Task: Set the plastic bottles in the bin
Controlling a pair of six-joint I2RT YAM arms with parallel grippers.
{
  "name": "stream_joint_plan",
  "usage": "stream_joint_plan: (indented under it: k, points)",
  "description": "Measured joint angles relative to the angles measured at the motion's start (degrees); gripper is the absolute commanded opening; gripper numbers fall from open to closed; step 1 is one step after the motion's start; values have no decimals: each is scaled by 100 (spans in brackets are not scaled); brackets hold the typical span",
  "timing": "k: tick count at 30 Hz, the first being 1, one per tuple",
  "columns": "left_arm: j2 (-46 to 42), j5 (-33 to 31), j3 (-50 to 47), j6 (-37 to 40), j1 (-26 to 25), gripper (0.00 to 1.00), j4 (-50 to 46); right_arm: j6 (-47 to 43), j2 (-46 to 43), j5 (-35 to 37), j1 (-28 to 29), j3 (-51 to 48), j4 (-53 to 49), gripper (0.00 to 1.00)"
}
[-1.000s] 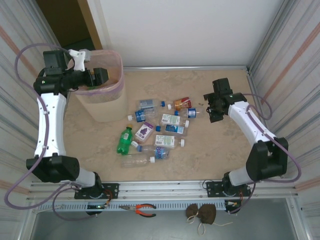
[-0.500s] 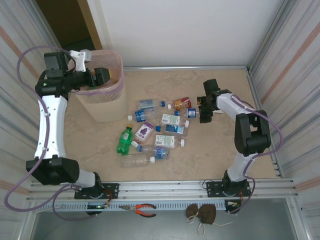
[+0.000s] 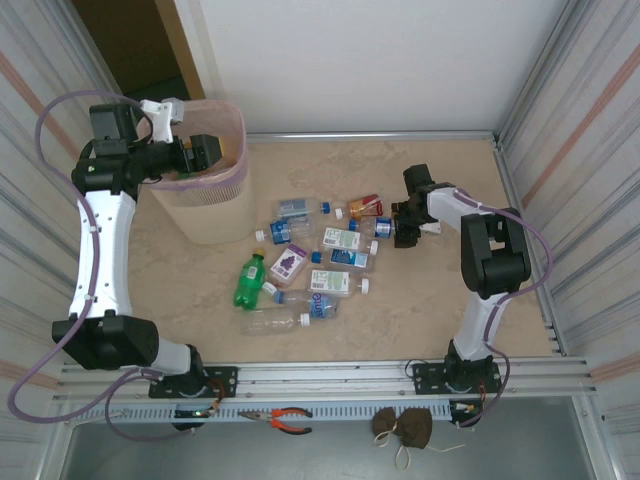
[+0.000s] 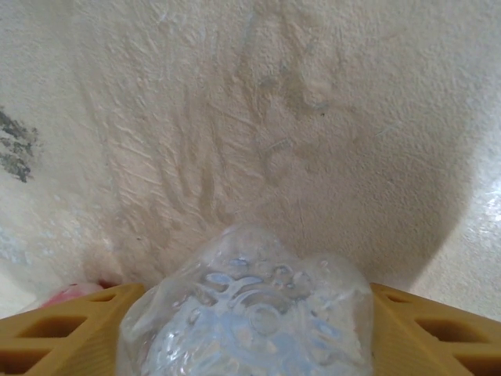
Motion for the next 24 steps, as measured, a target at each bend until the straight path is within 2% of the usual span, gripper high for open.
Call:
stream_joint_plan:
  k: [6,12,20,24]
  points:
    - [0,0,0,-4,0,79,0,7,0,2,-4,-9,79,56]
    - [0,0,0,-22,0,79,0,7,-101,4,-4,-85,81,54]
    - [-33,0,0,-66,-103,79,2,-20,-990,48,-4,-304,-31,52]
    - [-87,31,0,-111,-238,79,103,-354,-1499,175,-7,-304,-103,50]
